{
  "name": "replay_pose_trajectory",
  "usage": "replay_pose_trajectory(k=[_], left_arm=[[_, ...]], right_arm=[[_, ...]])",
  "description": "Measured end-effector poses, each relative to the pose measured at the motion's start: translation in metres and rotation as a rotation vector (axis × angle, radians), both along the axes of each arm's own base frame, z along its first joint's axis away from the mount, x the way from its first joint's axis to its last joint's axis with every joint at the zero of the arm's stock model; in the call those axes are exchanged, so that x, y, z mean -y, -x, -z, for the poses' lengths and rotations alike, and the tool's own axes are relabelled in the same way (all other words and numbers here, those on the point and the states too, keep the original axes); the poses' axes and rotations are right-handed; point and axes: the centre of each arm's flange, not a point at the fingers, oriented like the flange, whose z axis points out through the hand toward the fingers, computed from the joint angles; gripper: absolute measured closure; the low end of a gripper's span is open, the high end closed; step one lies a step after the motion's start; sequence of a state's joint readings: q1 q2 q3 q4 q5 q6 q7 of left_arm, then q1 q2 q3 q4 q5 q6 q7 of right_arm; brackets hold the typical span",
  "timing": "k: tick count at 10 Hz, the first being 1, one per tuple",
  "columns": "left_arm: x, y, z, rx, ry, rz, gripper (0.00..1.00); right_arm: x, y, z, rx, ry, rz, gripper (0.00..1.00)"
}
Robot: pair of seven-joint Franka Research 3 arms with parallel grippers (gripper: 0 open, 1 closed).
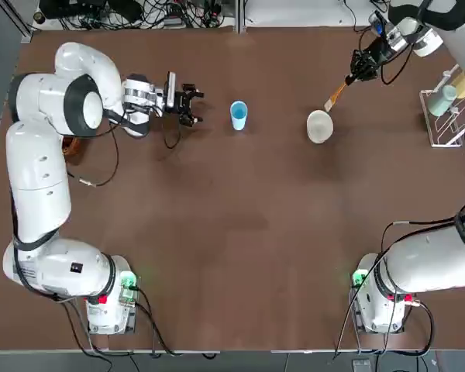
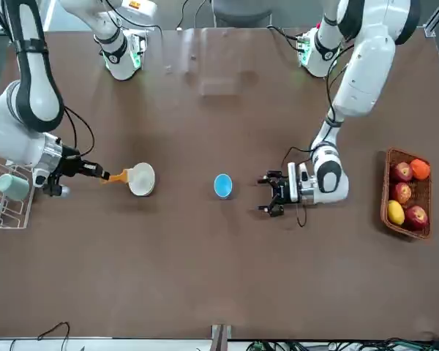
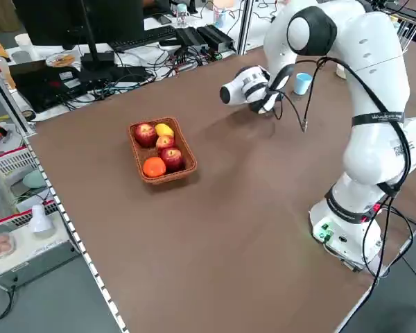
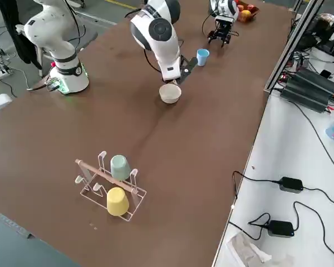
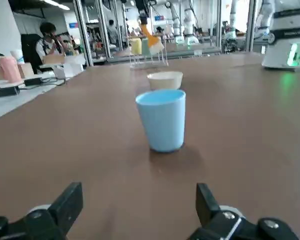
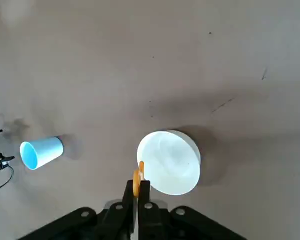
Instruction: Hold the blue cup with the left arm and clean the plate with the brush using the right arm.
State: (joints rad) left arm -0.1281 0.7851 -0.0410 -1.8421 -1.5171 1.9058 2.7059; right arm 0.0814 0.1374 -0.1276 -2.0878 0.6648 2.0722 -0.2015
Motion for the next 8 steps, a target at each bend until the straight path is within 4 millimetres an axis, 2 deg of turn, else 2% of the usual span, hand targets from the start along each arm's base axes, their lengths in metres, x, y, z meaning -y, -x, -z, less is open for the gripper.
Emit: replay_pose_trajectory(k=[2, 4, 6, 8], left_arm=[[-0.056, -0.012, -0.021, -0.007, -0.059, 0.038, 0.0], [-0.098, -0.023, -0.055, -0.07, -0.13, 0.053, 0.0], [-0.117, -0.031, -0.087, -0.135, -0.23, 0.071, 0.0], [-0.128, -0.048, -0.13, -0.19, -0.355, 0.061, 0.0]], right_arm=[[0.008, 0.005, 0.013, 0.016, -0.038, 0.024, 0.95], [0.018, 0.009, 0.023, 0.031, -0.046, 0.031, 0.95], [0.02, 0.011, 0.033, 0.051, -0.074, 0.087, 0.95], [0.019, 0.016, 0.045, 0.06, -0.109, 0.144, 0.95]])
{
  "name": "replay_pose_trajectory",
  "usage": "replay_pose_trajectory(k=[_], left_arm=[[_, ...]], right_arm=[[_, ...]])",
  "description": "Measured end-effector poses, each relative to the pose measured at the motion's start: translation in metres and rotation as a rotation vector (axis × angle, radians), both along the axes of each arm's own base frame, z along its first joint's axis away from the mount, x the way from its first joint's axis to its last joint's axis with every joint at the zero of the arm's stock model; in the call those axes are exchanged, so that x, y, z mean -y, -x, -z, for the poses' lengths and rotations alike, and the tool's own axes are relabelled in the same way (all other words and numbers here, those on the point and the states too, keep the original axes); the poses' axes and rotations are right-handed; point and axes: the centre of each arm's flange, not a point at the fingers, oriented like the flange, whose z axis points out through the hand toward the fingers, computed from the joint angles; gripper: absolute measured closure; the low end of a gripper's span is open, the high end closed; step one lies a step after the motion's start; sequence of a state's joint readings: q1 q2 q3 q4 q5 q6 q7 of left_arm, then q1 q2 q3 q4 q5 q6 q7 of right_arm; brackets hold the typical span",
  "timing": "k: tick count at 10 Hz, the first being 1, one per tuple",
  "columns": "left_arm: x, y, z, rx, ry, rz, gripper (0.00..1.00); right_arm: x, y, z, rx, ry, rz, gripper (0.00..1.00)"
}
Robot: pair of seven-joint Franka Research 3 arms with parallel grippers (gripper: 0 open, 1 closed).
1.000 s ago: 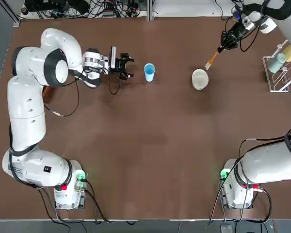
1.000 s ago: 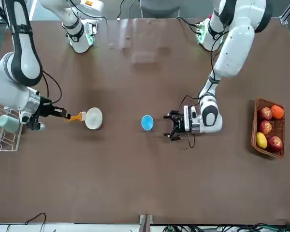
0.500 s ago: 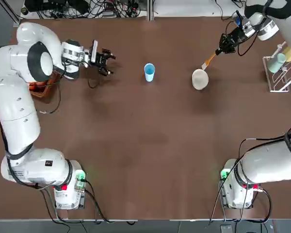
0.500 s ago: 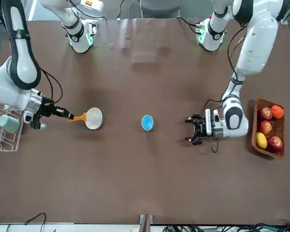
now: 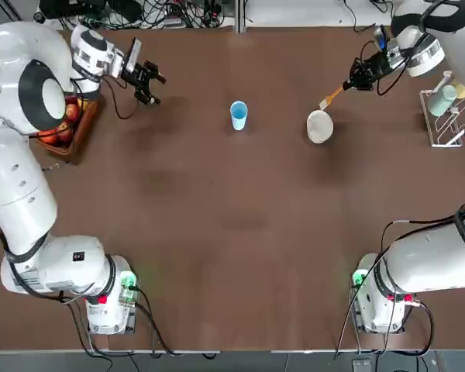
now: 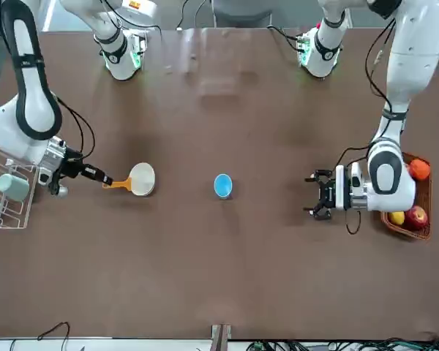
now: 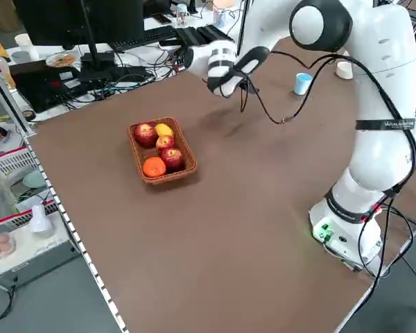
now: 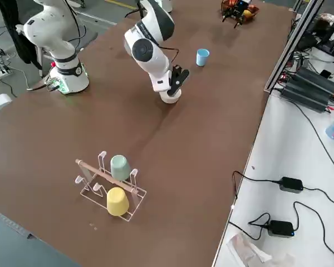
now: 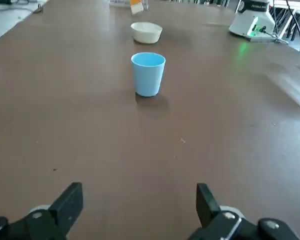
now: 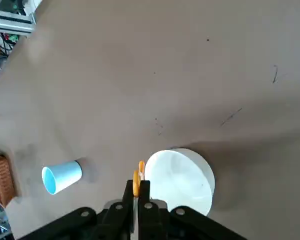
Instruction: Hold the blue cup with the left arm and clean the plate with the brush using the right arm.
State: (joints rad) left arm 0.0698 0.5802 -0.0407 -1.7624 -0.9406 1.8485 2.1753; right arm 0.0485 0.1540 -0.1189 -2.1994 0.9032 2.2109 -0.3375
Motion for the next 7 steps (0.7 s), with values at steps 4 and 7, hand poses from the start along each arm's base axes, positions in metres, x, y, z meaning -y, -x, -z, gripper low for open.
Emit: replay_pose_trajectory(k=[4, 7], left_arm=[[-0.013, -0.008, -0.068, -0.098, -0.201, -0.089, 0.0], [-0.018, -0.009, -0.091, -0.155, -0.296, -0.161, 0.0]], right_arm=[[-0.001, 0.013, 0.018, -0.032, -0.037, 0.05, 0.95], [-0.002, 0.017, 0.022, -0.041, -0.072, 0.088, 0.95]])
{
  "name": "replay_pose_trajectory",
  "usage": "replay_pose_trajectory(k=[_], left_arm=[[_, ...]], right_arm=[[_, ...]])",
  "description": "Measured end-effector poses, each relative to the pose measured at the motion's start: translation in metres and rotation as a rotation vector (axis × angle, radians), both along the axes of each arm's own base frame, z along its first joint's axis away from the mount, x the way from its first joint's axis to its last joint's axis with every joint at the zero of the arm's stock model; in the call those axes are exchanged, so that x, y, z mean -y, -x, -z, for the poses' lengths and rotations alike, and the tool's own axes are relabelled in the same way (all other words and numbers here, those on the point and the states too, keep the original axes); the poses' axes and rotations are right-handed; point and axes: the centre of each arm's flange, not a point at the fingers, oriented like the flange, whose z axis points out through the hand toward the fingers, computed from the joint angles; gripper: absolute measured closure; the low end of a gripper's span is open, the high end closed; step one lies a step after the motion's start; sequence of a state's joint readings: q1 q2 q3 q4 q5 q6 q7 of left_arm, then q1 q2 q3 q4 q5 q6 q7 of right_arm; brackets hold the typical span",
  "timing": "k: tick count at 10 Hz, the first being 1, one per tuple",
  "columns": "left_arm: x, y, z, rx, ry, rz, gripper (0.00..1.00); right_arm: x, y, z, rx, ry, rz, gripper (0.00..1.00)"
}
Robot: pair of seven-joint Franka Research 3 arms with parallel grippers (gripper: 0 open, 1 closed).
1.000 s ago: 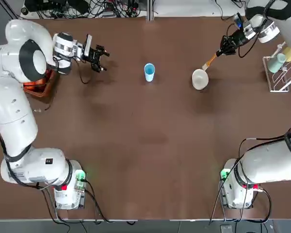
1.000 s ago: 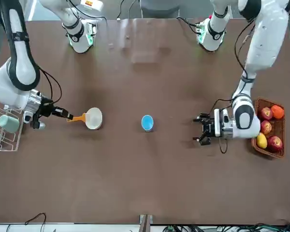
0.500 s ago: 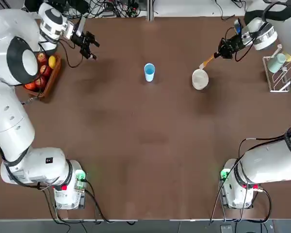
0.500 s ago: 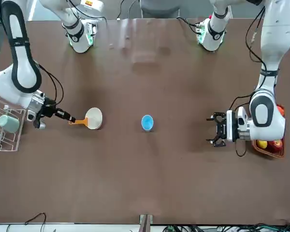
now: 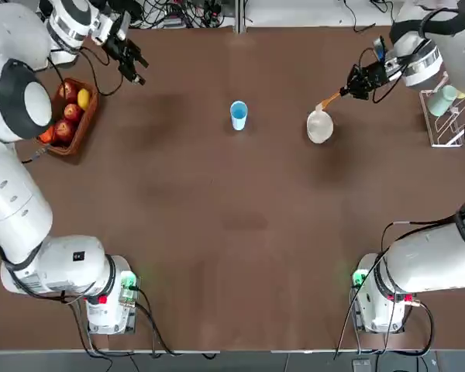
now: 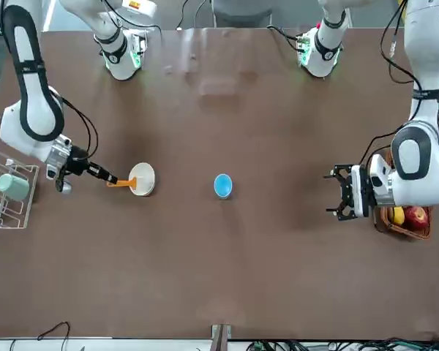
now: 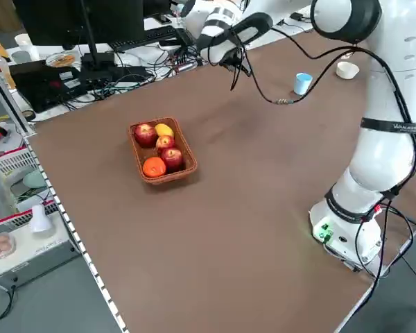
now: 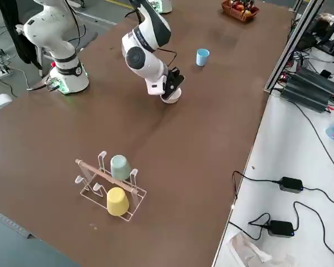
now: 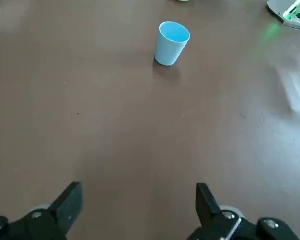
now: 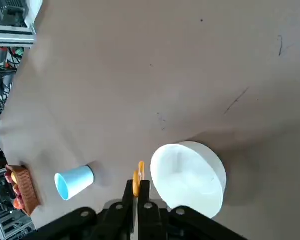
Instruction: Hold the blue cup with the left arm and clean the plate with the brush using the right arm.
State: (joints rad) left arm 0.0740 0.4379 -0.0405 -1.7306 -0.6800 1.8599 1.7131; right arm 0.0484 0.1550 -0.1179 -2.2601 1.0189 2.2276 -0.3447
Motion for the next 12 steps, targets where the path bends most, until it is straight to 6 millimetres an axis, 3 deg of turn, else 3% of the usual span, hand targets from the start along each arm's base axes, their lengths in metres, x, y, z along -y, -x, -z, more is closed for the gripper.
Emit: replay_pose_trajectory(k=[8, 12], left_arm=[[-0.024, -0.02, -0.069, -0.003, -0.356, -0.112, 0.0], [-0.021, -0.014, -0.111, -0.075, -0.506, -0.378, 0.0]], right_arm=[[0.004, 0.038, 0.046, 0.028, -0.04, -0.03, 0.95], [0.004, 0.046, 0.061, 0.056, -0.056, -0.039, 0.95]])
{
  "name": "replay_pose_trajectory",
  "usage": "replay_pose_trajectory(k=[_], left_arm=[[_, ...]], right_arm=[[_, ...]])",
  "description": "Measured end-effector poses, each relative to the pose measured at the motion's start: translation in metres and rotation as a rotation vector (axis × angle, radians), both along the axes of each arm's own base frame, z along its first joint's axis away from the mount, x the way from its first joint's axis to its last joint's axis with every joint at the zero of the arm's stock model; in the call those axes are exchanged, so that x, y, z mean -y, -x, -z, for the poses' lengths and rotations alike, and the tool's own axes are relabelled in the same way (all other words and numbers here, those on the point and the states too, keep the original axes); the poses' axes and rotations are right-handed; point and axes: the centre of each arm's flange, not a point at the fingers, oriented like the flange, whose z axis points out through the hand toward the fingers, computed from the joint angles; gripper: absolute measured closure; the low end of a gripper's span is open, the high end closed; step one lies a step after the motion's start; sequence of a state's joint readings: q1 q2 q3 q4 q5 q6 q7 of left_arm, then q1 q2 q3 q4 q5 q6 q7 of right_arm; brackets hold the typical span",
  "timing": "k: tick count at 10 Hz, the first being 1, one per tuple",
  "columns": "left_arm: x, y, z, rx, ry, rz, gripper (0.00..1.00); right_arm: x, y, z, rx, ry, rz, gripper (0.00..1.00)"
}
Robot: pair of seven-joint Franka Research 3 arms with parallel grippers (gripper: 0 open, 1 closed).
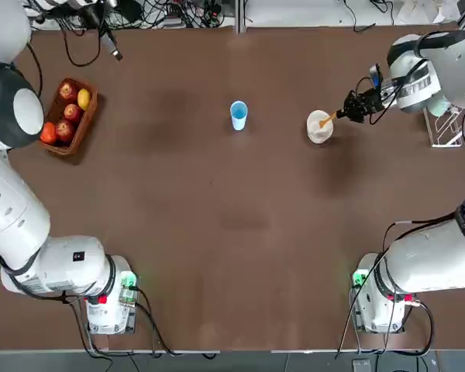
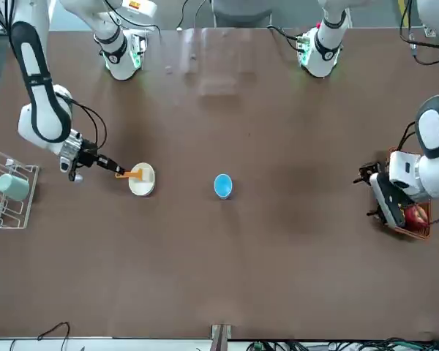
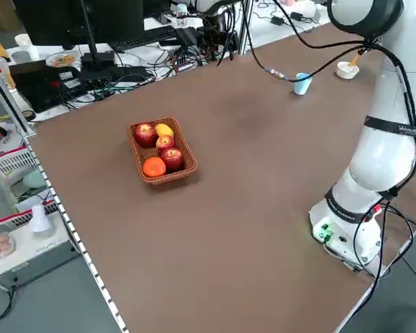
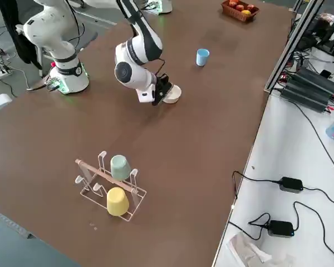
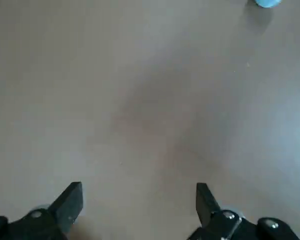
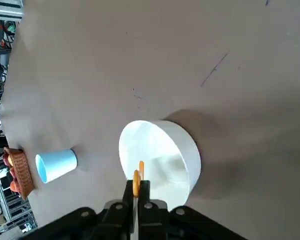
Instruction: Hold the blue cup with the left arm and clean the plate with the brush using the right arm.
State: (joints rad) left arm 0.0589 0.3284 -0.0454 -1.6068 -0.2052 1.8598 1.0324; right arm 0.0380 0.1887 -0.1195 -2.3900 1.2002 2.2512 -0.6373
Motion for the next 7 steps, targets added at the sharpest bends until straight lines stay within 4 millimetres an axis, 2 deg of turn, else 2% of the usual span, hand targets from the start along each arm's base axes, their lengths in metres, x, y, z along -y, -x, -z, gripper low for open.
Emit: replay_pose_trajectory(k=[2, 4, 7], left_arm=[[0.011, 0.005, -0.018, -0.017, -0.038, -0.163, 0.0], [0.01, 0.008, -0.037, -0.012, -0.047, -0.289, 0.0], [0.005, 0.013, -0.065, 0.011, -0.097, -0.456, 0.0]], right_arm=[[0.001, 0.002, 0.01, 0.044, -0.008, -0.003, 0.95], [0.001, 0.003, 0.018, 0.046, -0.008, -0.011, 0.95], [0.0, 0.004, 0.019, 0.045, -0.008, -0.015, 0.94]])
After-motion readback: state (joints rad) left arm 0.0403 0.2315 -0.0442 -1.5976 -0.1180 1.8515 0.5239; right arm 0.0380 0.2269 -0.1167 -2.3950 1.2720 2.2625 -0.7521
